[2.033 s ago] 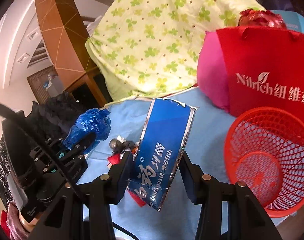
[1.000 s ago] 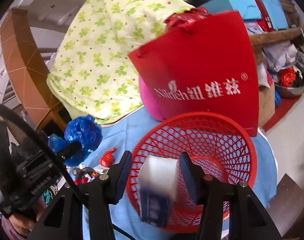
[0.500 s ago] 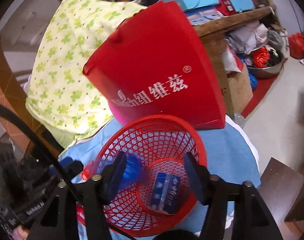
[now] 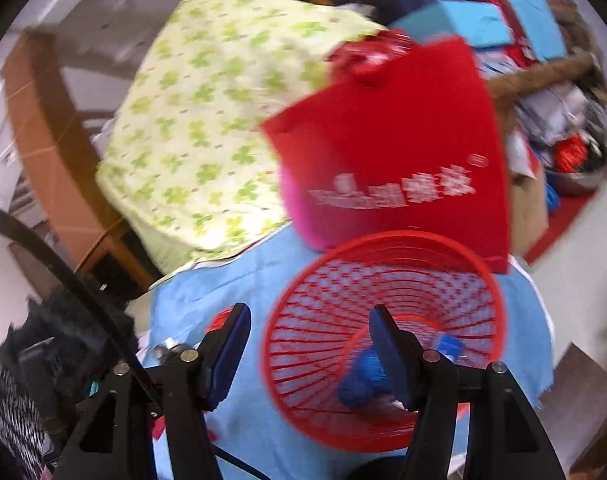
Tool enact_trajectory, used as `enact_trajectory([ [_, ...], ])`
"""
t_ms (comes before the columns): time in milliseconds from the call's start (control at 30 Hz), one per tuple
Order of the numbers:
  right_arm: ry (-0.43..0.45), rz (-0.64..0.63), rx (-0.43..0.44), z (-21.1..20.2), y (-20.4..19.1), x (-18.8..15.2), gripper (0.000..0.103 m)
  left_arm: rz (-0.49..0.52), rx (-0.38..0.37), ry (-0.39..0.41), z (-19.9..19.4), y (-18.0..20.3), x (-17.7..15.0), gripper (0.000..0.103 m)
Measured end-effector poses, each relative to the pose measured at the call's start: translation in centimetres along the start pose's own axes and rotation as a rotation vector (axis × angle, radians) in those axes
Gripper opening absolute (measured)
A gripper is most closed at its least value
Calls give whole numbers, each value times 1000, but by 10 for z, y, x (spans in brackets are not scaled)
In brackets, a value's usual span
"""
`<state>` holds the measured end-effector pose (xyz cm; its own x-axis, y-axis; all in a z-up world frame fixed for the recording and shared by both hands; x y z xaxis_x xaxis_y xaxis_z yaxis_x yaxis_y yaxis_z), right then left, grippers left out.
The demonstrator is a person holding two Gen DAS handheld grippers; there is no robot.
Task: Collect trash
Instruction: 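Move both grippers back to the trash pile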
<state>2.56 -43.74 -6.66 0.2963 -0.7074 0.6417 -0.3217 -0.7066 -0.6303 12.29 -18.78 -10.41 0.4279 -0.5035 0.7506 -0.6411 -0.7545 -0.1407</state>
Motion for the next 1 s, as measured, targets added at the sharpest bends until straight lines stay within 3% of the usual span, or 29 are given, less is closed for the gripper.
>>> enact_trajectory([
  [200,-69,-177,114,11,-66,-46,67,-90,166,-45,-20,-62,-59,76],
  [400,-237,-323,151,48,-104,-116,67,-191,252,-105,-29,-100,-110,76],
  [600,-423,-389,88,87,-100,-178,67,-243,273,-138,-28,-115,-142,76],
  [833,-512,-417,68,108,-101,-202,67,-309,282,-134,-37,-138,-164,76],
  [1000,-563,-424,77,129,-115,-218,73,-353,296,-138,-41,-156,-180,76],
])
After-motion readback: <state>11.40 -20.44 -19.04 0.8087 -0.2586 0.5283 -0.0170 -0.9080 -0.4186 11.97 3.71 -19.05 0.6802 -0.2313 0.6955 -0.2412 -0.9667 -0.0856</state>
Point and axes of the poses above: each gripper's, at about its wrist camera, not at the fingertips, and z roughly the way its jaws point, y to its right, x to its top, the point moved 4 cm from there along z, roughly the way its jaws point, and after that the axes turned 13 degrees about z, right-handed, at the moved point
